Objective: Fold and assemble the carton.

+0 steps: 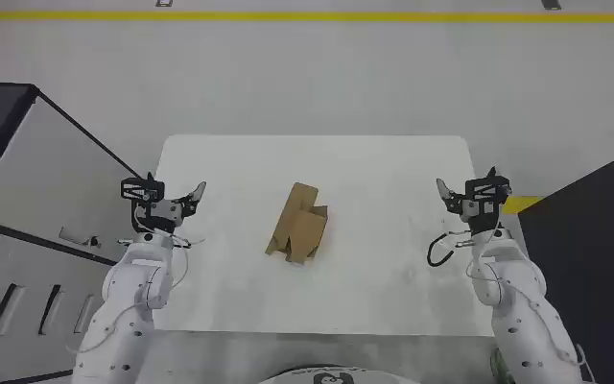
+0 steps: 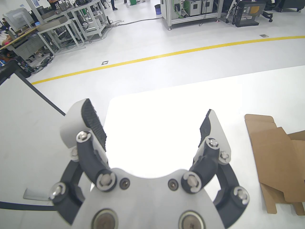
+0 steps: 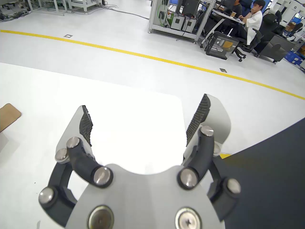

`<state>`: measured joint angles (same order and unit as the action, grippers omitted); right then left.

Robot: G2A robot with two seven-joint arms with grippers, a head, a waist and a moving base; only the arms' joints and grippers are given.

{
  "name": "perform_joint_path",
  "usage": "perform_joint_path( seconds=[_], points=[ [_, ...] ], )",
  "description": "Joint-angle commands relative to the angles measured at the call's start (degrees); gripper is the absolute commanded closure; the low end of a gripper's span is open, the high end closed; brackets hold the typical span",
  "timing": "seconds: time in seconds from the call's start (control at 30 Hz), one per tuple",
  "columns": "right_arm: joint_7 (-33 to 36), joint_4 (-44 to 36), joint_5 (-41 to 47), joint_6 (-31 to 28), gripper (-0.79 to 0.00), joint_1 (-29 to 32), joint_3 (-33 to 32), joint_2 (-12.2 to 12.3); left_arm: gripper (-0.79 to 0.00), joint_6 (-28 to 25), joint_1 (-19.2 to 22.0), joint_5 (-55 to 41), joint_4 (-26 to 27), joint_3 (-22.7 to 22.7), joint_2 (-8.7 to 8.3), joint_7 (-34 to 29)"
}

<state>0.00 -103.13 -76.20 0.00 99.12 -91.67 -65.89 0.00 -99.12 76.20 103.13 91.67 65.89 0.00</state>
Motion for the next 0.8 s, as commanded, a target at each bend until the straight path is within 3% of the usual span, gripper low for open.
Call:
perform_joint_path(
  seconds=[0.0,0.23,0.43,0.57,0.77],
  points=[
    [0.00,0.00,0.00,0.00,-0.785,0.00,0.00,0.00,-0.785,0.00,0.00,0.00,0.00,0.00,0.00,0.00],
    [0.00,0.00,0.00,0.00,-0.784,0.00,0.00,0.00,-0.784,0.00,0.00,0.00,0.00,0.00,0.00,0.00],
    [0.00,0.00,0.00,0.00,-0.785,0.00,0.00,0.00,-0.785,-6.45,-2.85,4.51,2.30,-1.52,-0.24,3.92],
    [0.00,0.00,0.00,0.00,-0.785,0.00,0.00,0.00,-0.785,-9.47,-4.90,8.36,3.43,-4.20,-0.29,2.78],
    [0.00,0.00,0.00,0.00,-0.785,0.00,0.00,0.00,-0.785,-9.60,-4.93,8.97,3.76,-4.52,-0.29,2.81]
  ],
)
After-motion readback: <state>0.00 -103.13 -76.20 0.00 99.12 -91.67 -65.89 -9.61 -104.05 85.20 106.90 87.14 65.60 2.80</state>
